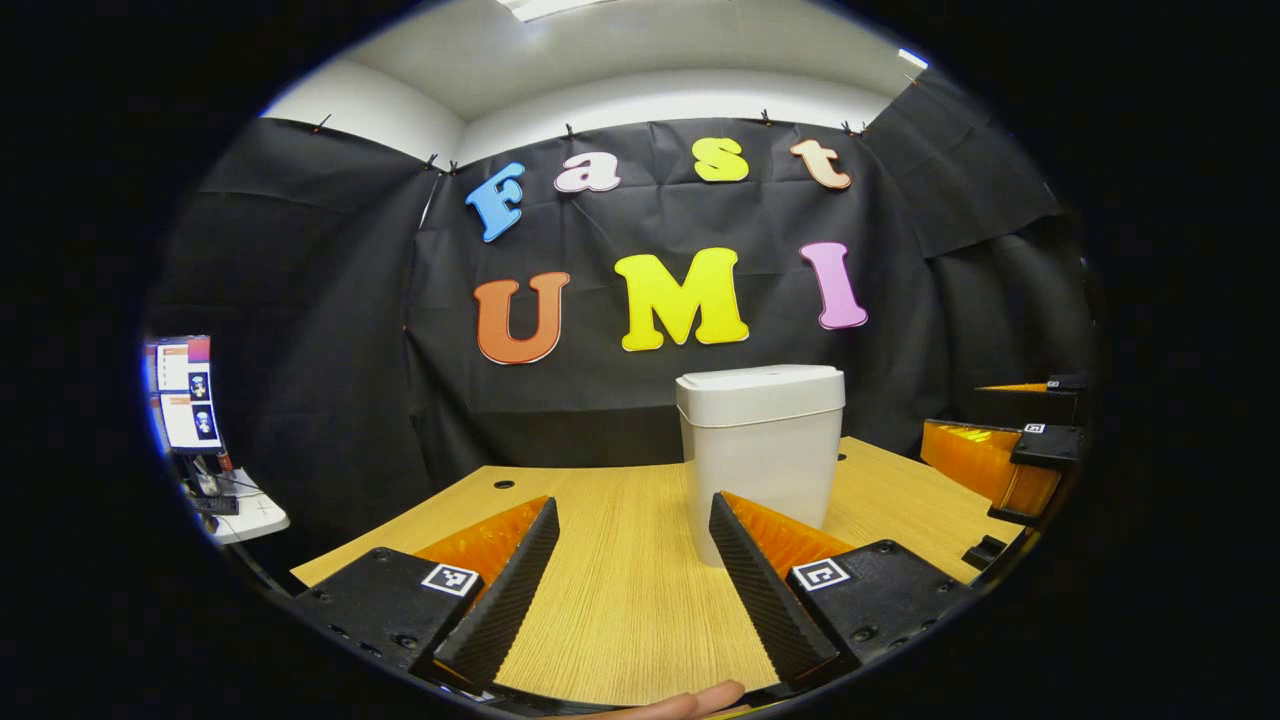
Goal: Press the lid of the desktop garbage bin to open it, pick up the crumpled paper on the desktop and throw it into the bin, then pick up the pop can on the desktop and drop it into the bin, and finally close the garbage bin lid.
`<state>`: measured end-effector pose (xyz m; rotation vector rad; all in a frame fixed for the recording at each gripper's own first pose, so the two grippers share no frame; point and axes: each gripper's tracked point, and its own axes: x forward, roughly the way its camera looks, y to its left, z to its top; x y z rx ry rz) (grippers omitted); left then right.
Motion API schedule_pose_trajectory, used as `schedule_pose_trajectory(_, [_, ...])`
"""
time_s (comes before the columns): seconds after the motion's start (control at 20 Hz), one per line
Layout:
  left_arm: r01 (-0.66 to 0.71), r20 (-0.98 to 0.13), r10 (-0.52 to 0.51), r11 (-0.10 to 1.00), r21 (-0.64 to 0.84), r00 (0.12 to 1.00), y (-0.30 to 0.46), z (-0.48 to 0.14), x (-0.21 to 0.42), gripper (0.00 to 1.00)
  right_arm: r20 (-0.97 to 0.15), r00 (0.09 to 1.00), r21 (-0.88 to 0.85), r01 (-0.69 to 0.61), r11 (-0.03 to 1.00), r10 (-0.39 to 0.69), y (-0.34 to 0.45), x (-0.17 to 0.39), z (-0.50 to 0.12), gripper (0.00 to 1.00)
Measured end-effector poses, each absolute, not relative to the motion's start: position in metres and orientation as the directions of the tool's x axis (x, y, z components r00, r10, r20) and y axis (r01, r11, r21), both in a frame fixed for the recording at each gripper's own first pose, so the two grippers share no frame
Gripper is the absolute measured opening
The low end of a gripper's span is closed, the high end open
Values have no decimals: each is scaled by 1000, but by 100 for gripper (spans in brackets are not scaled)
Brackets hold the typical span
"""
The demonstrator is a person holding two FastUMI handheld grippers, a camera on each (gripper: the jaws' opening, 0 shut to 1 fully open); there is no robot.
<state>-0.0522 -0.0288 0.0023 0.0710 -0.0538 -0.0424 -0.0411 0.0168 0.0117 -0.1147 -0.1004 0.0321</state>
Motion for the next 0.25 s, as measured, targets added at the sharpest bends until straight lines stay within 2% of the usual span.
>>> schedule_pose_trajectory(0.25, [44, 53, -48, 997, 71, 997, -30, 2, -49, 98, 97, 994, -121, -27, 992, 39, 19, -40, 10, 97])
